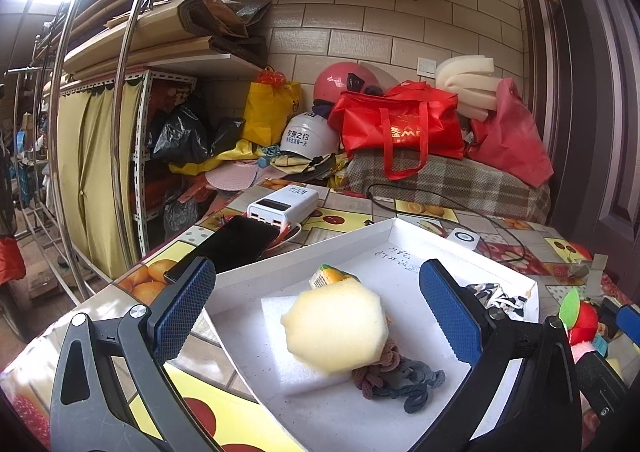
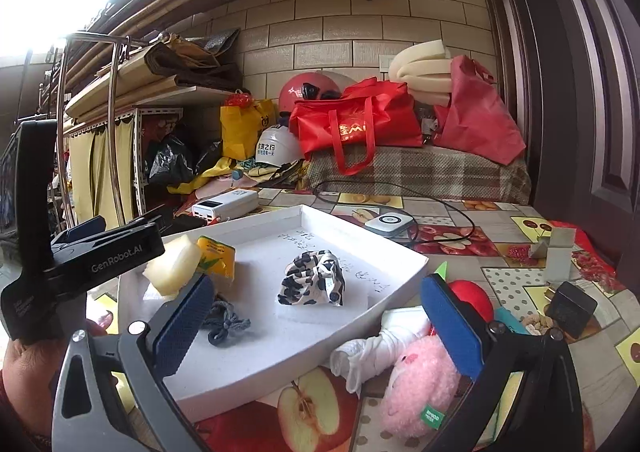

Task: Organize soft objects
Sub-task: 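Withdraw both grippers from the tray back toward the pile, then grasp the pink plush with the left gripper while the right gripper grasps the yellow sponge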

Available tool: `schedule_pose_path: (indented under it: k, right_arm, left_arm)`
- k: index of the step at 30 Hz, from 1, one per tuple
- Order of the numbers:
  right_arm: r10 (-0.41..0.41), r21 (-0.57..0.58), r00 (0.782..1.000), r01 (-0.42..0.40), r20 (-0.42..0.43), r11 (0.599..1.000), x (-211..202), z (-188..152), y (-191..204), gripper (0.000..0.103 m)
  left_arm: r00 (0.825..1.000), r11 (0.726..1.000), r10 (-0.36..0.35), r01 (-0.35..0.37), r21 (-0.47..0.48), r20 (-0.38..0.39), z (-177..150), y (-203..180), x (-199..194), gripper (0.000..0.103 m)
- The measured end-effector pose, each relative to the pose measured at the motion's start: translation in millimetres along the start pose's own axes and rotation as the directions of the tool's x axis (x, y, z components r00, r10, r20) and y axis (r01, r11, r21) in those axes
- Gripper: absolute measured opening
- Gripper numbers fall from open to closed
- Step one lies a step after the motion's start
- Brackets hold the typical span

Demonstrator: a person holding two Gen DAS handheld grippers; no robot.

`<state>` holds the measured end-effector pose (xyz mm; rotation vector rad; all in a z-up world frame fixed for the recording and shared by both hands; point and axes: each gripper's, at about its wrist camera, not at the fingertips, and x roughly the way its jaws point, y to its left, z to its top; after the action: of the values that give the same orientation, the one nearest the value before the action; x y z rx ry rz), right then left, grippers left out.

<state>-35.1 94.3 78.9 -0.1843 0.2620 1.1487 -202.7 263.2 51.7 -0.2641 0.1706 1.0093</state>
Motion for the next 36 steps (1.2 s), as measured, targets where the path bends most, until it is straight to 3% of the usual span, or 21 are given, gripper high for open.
schedule_pose_path:
  k: [6, 11, 15, 20, 22, 24, 25, 26, 27, 28, 30, 34, 36]
  right_arm:
    - [-0.021, 0.032, 0.999, 0.022, -0.024, 0.999, -26, -10, -34, 0.103]
    - [-0.098, 0.08, 0.984, 0.111, -0.146, 0.991, -45, -22, -98, 0.103]
    - [-0.119, 0.106, 0.942, 0.159, -0.313, 0.982, -39, -35, -137, 0.103]
    - [-0.057, 0.107, 0.898, 0.115, -0.436, 0.988, -19, -46, -139, 0.098]
    - [-0.041, 0.09, 0.889, 0.092, -0.456, 0.992, -9, -47, -132, 0.095]
    - [-0.039, 0.073, 0.872, 0.086, -0.489, 0.994, 3, -48, -128, 0.085]
    - [-0.036, 0.073, 0.857, 0.085, -0.515, 0.994, 9, -51, -128, 0.065]
    - [-0.027, 0.078, 0.842, 0.082, -0.539, 0.994, 14, -54, -129, 0.056]
    - [-0.023, 0.091, 0.846, 0.084, -0.532, 0.992, 12, -53, -132, 0.053]
    - [-0.01, 0.107, 0.854, 0.077, -0.52, 0.991, 8, -53, -135, 0.04]
    - [-0.009, 0.12, 0.853, 0.083, -0.522, 0.989, 2, -56, -142, 0.04]
    - [-0.016, 0.185, 0.86, 0.128, -0.511, 0.974, -14, -60, -166, 0.041]
    - [-0.009, 0.226, 0.864, 0.141, -0.504, 0.964, -17, -61, -176, 0.041]
  left_arm:
    - [0.991, 0.981, -0.134, 0.133, 0.139, -0.003, -8, -34, -19, 0.103]
    - [0.96, 0.937, -0.273, 0.281, 0.206, -0.064, -14, -63, -29, 0.103]
    - [0.917, 0.88, -0.374, 0.398, 0.259, -0.138, -20, -89, -35, 0.103]
    - [0.84, 0.776, -0.48, 0.541, 0.325, -0.252, -30, -129, -44, 0.103]
    - [0.825, 0.748, -0.49, 0.564, 0.349, -0.283, -35, -143, -47, 0.103]
    - [0.817, 0.726, -0.484, 0.574, 0.377, -0.313, -40, -156, -49, 0.103]
    - [0.815, 0.718, -0.479, 0.577, 0.389, -0.326, -42, -161, -50, 0.1]
    - [0.811, 0.707, -0.475, 0.582, 0.401, -0.34, -44, -166, -50, 0.095]
    - [0.809, 0.697, -0.467, 0.585, 0.414, -0.356, -46, -171, -50, 0.094]
    - [0.807, 0.688, -0.459, 0.588, 0.426, -0.373, -49, -175, -49, 0.093]
    - [0.795, 0.672, -0.452, 0.602, 0.431, -0.405, -53, -182, -46, 0.087]
    - [0.787, 0.682, -0.408, 0.6, 0.418, -0.463, -59, -200, -32, 0.081]
    - [0.782, 0.688, -0.382, 0.597, 0.413, -0.492, -62, -210, -23, 0.071]
